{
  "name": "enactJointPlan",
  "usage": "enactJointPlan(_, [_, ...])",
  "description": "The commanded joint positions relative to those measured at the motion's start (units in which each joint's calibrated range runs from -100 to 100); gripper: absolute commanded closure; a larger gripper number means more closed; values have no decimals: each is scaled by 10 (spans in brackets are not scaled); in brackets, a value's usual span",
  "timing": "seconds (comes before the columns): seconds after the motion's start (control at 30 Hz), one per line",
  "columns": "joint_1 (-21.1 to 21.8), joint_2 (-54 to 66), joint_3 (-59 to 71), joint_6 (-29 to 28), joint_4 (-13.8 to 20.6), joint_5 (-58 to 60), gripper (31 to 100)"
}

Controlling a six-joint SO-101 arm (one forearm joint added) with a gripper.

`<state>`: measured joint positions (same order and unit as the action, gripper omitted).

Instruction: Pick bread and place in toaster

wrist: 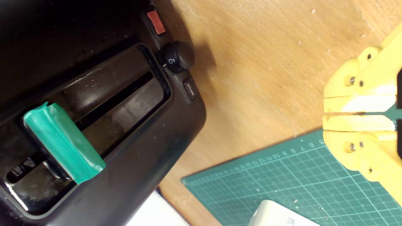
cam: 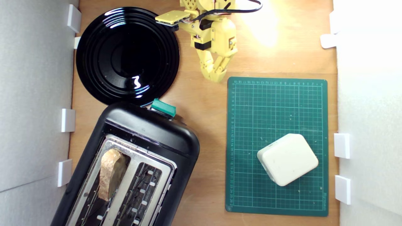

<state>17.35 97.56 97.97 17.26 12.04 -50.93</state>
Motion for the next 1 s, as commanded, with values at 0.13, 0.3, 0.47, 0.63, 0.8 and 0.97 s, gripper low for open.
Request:
enactJointPlan(0.13, [-1,8,3,6,-4,-9,988])
enactJointPlan(0.3, [1,7,3,8,-6,-14,988])
enactJointPlan(0.47, [1,9,3,8,-5,-51,988])
enactJointPlan(0.63, [1,9,3,9,-6,-55,988])
enactJointPlan(0.8, [1,9,3,7,-5,-57,988])
enactJointPlan(0.97, [1,9,3,7,-5,-57,982])
